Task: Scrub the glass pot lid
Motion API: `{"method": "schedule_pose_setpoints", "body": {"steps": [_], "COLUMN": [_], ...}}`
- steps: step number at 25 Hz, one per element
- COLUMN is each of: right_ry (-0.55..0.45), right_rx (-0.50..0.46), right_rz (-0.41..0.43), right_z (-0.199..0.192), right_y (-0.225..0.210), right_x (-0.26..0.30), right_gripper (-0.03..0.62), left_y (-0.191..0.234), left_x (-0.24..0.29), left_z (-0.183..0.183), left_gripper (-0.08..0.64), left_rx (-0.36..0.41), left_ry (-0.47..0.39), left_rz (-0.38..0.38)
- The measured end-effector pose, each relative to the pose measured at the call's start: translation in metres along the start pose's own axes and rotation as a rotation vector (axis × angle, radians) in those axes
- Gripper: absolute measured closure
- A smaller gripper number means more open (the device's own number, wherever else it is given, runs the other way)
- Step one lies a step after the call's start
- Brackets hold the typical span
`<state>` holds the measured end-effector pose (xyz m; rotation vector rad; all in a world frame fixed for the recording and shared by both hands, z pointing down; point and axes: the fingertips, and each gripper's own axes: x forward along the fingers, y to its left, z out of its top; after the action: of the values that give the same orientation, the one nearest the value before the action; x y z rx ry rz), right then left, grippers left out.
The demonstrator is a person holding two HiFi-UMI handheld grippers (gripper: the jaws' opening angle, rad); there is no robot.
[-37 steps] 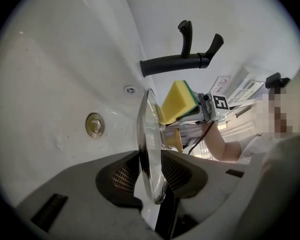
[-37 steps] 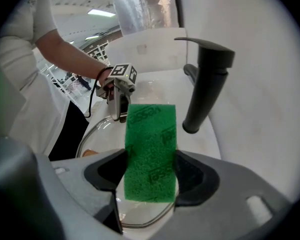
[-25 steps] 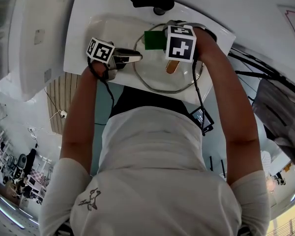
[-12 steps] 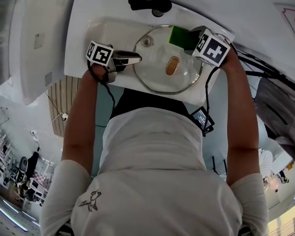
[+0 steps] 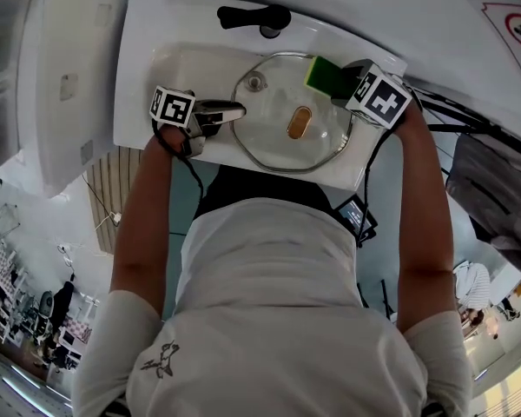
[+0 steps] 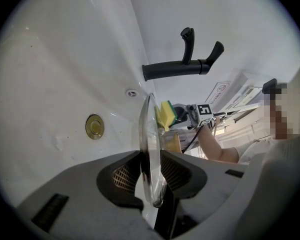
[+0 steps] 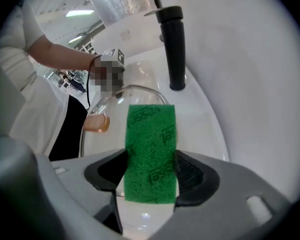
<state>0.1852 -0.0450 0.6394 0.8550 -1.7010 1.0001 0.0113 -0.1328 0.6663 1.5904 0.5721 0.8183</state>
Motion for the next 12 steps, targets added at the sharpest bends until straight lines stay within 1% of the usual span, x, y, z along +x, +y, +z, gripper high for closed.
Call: {"method": "schedule_pose_setpoints", "body": {"steps": [3,6,9,12], "right_ry": [-0.05,-0.048,-0.023,-0.022], "right_rx": [-0.075,-0.204,-0.283,-0.276], "right_rz": [0.022,0.052,0.089,0.096], "right_z": [0.058,0.104,0.12,0.113], "right_y": [0.011,0.032,0.049,0.049], "right_x": [-0.002,0.013,0.027,0.03], "right_gripper": [0.299,0.298,0.298,0.299], "left_y": [-0.001,0.0,0.001,0.001], "left_x": [0.001,0.0,-0.001,-0.001], "left_z": [0.002,0.0,0.001,0.001], "left_gripper": [0.443,0.443,0.443,0.443], "left_rx": [0.002,0.002,0.007,0.009], "left_ry": [-0.006,-0.01,-0.013,-0.016], "left_rz": [0.002,0.009,0.013,0.016]}}
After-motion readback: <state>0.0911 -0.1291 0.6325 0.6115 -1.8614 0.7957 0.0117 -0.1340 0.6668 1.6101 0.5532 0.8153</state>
